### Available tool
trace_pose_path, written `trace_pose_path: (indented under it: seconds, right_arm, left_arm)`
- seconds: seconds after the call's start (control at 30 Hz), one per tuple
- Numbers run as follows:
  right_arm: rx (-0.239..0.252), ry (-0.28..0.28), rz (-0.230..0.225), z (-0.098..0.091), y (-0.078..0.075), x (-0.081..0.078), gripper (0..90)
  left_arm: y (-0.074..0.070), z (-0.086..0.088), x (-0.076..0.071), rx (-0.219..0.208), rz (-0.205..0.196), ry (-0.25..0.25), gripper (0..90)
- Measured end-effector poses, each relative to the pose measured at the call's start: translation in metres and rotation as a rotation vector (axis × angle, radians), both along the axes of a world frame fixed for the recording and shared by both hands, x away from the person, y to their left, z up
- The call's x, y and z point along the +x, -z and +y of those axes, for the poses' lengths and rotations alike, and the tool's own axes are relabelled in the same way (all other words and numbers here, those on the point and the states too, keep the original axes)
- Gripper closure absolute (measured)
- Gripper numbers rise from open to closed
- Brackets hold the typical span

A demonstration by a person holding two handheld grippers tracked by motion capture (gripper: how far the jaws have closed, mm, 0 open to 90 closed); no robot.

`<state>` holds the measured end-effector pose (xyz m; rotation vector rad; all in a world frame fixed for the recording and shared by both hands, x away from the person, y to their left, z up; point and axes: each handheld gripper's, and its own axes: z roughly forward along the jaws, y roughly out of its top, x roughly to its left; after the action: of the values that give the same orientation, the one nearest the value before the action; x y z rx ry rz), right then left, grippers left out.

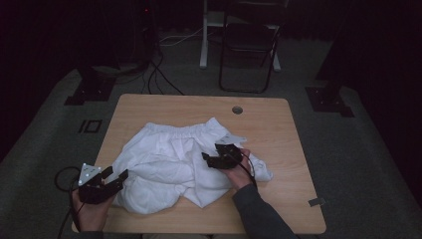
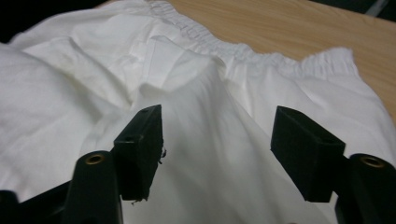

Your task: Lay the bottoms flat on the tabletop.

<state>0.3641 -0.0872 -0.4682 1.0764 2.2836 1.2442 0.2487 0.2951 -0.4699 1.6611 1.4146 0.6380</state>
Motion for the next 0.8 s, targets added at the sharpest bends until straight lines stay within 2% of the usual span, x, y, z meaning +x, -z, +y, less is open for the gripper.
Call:
trace_pose_path:
  seconds: [0.03,0.07,0.17,0.23,0.3,0.37,0.4,0.47,0.5,0.57,0.6,0.63,0.67,0.73,0.77,0.8]
  right_arm:
    - [-0.023,0.007,-0.006,0.008,0.001,0.002,33.0]
    - [-0.03,0.006,0.034,0.021,0.007,0.011,33.0]
    - [-0.089,0.006,0.064,0.034,0.017,0.021,34.0]
    - [-0.128,0.005,0.086,0.039,0.025,0.027,37.8]
    - [-0.181,0.008,0.123,0.039,0.033,0.031,44.5]
    - [-0.246,0.001,0.126,0.035,0.04,0.029,58.9]
    - [-0.272,-0.001,0.135,0.031,0.041,0.026,68.2]
    - [-0.294,0.007,0.129,0.017,0.042,0.017,80.5]
    - [-0.299,0.015,0.122,0.007,0.04,0.01,84.5]
    - [-0.31,0.015,0.1,-0.012,0.036,-0.006,86.7]
    - [-0.31,0.015,0.1,-0.012,0.036,-0.006,86.7]
    - [-0.31,0.017,0.092,-0.02,0.034,-0.012,86.7]
    - [-0.309,0.038,0.074,-0.048,0.027,-0.034,87.7]
    - [-0.318,0.051,0.068,-0.07,0.025,-0.053,87.8]
    - [-0.318,0.051,0.068,-0.07,0.025,-0.053,87.8]
    - [-0.329,0.057,0.069,-0.081,0.025,-0.062,87.8]
  left_arm:
    - [0.0,0.0,0.0,0.0,0.0,0.0,37.3]
    - [0.004,-0.007,0.009,-0.019,0.005,0.019,35.8]
    - [0.009,-0.019,0.02,-0.018,0.024,0.046,33.8]
    - [0.017,-0.03,0.029,-0.003,0.048,0.058,33.0]
    - [0.026,-0.039,0.035,0.018,0.078,0.07,33.0]
    - [0.038,-0.049,0.039,0.038,0.116,0.088,33.9]
    - [0.043,-0.054,0.04,0.051,0.137,0.096,38.1]
    - [0.05,-0.061,0.036,0.086,0.162,0.113,53.5]
    - [0.05,-0.063,0.033,0.098,0.164,0.12,61.3]
    - [0.046,-0.064,0.025,0.104,0.157,0.137,69.9]
    - [0.046,-0.064,0.025,0.104,0.157,0.137,72.0]
    - [0.046,-0.064,0.025,0.104,0.157,0.137,72.0]
    - [0.038,-0.061,0.007,0.1,0.15,0.154,75.2]
    - [0.037,-0.06,0.002,0.097,0.154,0.16,75.5]
    - [0.036,-0.06,-0.004,0.091,0.161,0.166,75.5]
    - [0.036,-0.06,-0.009,0.099,0.167,0.17,75.4]
